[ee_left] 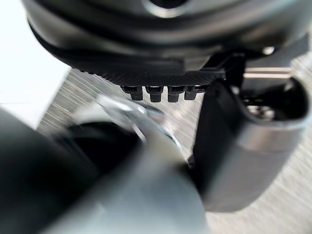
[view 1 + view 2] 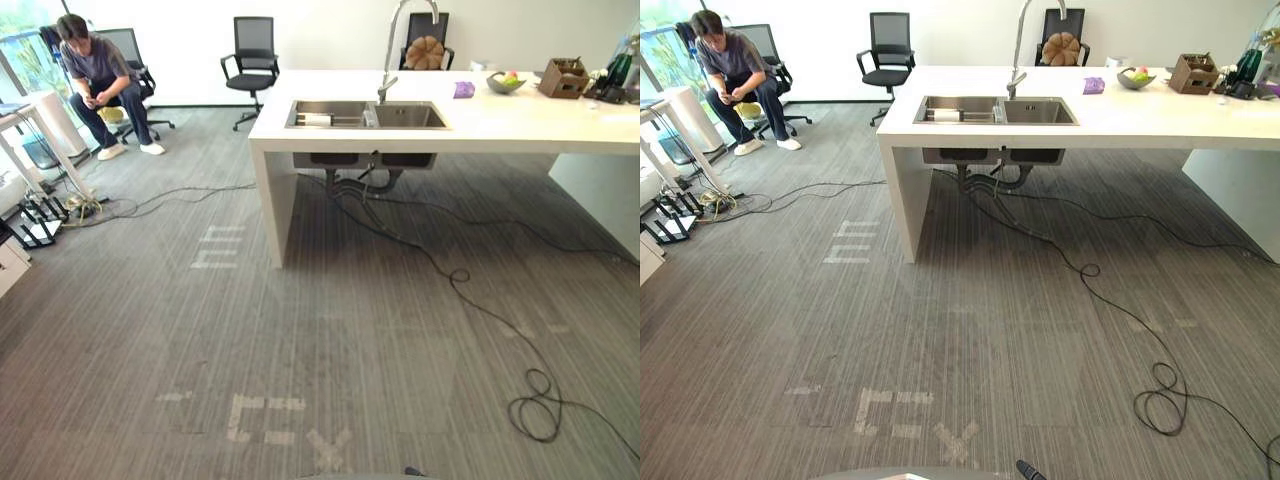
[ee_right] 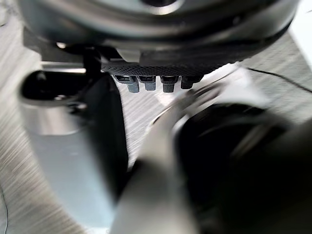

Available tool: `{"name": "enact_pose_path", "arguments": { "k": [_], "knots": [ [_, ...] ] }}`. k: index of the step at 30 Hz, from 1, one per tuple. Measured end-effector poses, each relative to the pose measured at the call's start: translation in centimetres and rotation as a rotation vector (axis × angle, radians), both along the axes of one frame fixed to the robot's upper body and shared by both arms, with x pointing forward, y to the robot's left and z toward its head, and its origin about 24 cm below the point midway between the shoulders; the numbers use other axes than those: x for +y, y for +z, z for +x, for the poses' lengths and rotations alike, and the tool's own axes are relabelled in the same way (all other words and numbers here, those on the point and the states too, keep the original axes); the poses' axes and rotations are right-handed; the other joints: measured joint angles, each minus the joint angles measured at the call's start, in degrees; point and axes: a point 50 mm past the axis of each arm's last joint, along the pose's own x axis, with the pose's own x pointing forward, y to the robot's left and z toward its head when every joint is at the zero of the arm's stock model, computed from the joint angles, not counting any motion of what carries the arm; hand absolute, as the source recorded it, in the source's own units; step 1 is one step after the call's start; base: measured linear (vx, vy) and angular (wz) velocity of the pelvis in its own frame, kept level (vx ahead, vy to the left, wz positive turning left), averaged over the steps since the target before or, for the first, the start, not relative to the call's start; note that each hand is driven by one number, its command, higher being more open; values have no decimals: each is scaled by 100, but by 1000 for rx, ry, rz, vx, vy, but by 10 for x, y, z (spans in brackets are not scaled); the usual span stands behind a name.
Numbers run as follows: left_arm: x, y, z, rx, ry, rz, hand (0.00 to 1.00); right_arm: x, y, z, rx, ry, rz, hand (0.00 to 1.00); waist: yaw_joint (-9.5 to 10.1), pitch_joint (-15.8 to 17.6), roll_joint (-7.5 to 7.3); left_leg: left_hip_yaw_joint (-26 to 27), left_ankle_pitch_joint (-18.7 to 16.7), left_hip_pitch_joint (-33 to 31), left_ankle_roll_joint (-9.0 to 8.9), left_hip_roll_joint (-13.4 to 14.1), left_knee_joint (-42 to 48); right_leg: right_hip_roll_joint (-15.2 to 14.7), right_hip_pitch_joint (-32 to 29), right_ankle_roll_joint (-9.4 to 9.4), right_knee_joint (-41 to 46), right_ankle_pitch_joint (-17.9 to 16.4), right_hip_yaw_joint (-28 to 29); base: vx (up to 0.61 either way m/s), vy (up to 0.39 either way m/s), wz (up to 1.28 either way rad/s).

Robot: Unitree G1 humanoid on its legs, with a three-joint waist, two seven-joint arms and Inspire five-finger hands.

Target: Walk over to the sink, pick up the cup, carry it to the dishwasher, place the cup inside the dishwasher, then close the dishwasher door

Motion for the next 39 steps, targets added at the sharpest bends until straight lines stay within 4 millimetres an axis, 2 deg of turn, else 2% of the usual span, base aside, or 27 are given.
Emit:
{"name": "enact_pose_path", "arguments": {
  "k": [3, 7, 21, 30, 33, 35, 36, 37, 38, 39],
  "knots": [
    [1, 0, 5, -31, -60, 6, 100, -6, 1, 21, -32, 238, -163, 100, 20, 24, -37, -59, 1, -44, 1, -19, -11, -11, 0, 6, -48, 0, -49, -10, -13, 8],
    [2, 1, 15, -82, -145, 23, 100, -7, 2, 32, -37, 334, -214, 100, 69, 142, -52, -207, 15, -53, 4, -39, -13, -22, 89, 23, -110, -6, -223, -3, -32, 21],
    [9, 2, 20, -129, -191, 154, 100, -5, 2, 38, -22, 238, -138, 100, 69, 286, -71, -341, 77, -89, 14, -63, -22, -44, 96, 50, -81, -24, -356, -31, -24, 5],
    [12, 2, 18, -175, -157, 195, 100, -4, 2, 41, -81, 164, -185, 100, 58, 320, -106, -503, 138, -60, 29, -98, -23, -85, 179, 52, -54, -27, -526, -47, -19, 10],
    [11, 2, 17, -183, -130, 194, 100, -4, 4, 48, -143, 105, -230, 100, 46, 365, -108, -576, 144, -48, 36, -141, -24, -182, 66, 127, 343, -250, -587, -39, 8, 14],
    [13, 2, 16, -189, -119, 200, 100, -2, 6, 55, -181, 60, -255, 100, 54, 407, -168, -678, 113, -36, 67, -254, -21, -403, -184, 272, 1011, -627, -671, -28, 42, 30],
    [14, 3, 16, -195, -109, 202, 100, -1, 7, 58, -197, 39, -259, 100, 64, 427, -202, -694, 76, -25, 126, -317, -19, -529, -275, 403, 1323, -766, -695, 0, 72, 30],
    [14, 3, 18, -207, -106, 208, 100, 0, 9, 65, -228, 31, -269, 100, 78, 491, -201, -688, 39, 20, 247, -378, -5, -738, -581, 563, 2151, -865, -658, 2, 83, 21],
    [14, 3, 19, -213, -103, 214, 100, 1, 10, 70, -241, 30, -267, 100, 92, 545, -196, -680, 30, 49, 289, -388, 25, -799, -782, 563, 2641, -865, -614, -7, 95, 10],
    [15, 4, 19, -218, -93, 227, 100, 7, 10, 76, -260, 29, -254, 100, 96, 600, -221, -658, -9, 71, 355, -405, 86, -924, -1117, 474, 3373, -792, -538, 4, 74, -3]
  ]
}}
